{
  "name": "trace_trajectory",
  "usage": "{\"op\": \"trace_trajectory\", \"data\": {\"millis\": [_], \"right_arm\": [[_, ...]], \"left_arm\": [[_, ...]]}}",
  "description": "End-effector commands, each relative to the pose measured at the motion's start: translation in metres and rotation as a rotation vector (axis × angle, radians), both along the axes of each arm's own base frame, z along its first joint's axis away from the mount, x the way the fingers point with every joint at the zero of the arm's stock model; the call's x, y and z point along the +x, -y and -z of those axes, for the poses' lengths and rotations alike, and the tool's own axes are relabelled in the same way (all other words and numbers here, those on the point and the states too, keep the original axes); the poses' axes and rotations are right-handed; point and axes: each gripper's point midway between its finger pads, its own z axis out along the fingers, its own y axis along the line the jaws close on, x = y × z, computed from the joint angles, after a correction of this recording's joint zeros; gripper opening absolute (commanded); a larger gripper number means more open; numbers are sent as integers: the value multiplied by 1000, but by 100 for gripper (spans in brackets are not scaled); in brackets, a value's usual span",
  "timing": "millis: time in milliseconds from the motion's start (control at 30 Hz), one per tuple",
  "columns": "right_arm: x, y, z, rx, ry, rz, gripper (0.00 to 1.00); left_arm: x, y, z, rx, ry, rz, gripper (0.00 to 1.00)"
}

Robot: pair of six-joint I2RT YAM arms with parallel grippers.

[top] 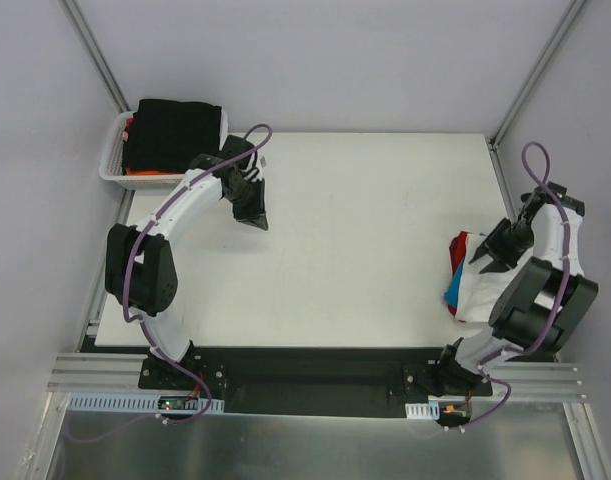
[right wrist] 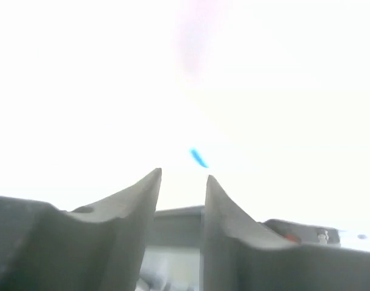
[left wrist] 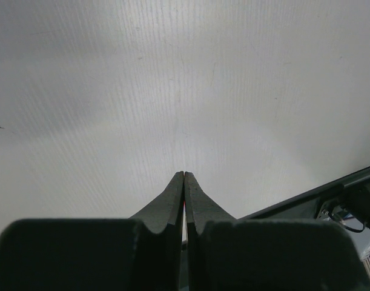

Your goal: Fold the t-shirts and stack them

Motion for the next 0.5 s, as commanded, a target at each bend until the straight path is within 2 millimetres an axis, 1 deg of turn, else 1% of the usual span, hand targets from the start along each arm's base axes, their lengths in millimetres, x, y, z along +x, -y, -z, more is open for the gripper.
{"op": "trace_trajectory", "data": {"millis": [0, 33, 67, 100, 133, 167, 200, 233, 267, 300, 333, 367, 400, 433, 467], "right_arm": [[53, -28, -76, -43, 371, -118, 40], [64, -45, -81, 1, 431, -164, 40], [69, -54, -83, 26, 459, -186, 39], [74, -62, -82, 60, 473, -185, 39], [82, -80, -84, 113, 514, -226, 41], [85, -89, -85, 143, 524, -228, 44], [89, -106, -82, 173, 526, -267, 48], [95, -116, -83, 195, 546, -288, 49], [98, -125, -83, 212, 546, -299, 51], [100, -143, -78, 232, 530, -341, 83], [106, -154, -80, 247, 548, -368, 96], [109, -164, -78, 267, 544, -387, 96], [112, -183, -78, 293, 548, -424, 96], [114, -195, -72, 313, 531, -447, 96], [116, -205, -73, 324, 533, -466, 96]], "left_arm": [[7, -1, -31, -6, 83, -14, 0], [8, -1, -32, -7, 85, -15, 9], [8, -1, -32, -7, 85, -15, 15], [8, -2, -35, -3, 96, -21, 25], [8, -3, -36, -1, 104, -21, 41], [9, -4, -38, 3, 111, -21, 62], [9, -5, -40, 7, 121, -22, 74], [9, -6, -41, 4, 124, -21, 95], [9, -5, -42, 4, 129, -12, 99], [11, -5, -45, 2, 139, -12, 99], [13, -5, -46, 5, 146, -10, 99], [16, -5, -48, 10, 158, -5, 99], [20, -5, -52, 10, 171, -3, 99], [23, -5, -53, 13, 180, -1, 99], [25, -5, -56, 13, 190, 3, 99]]}}
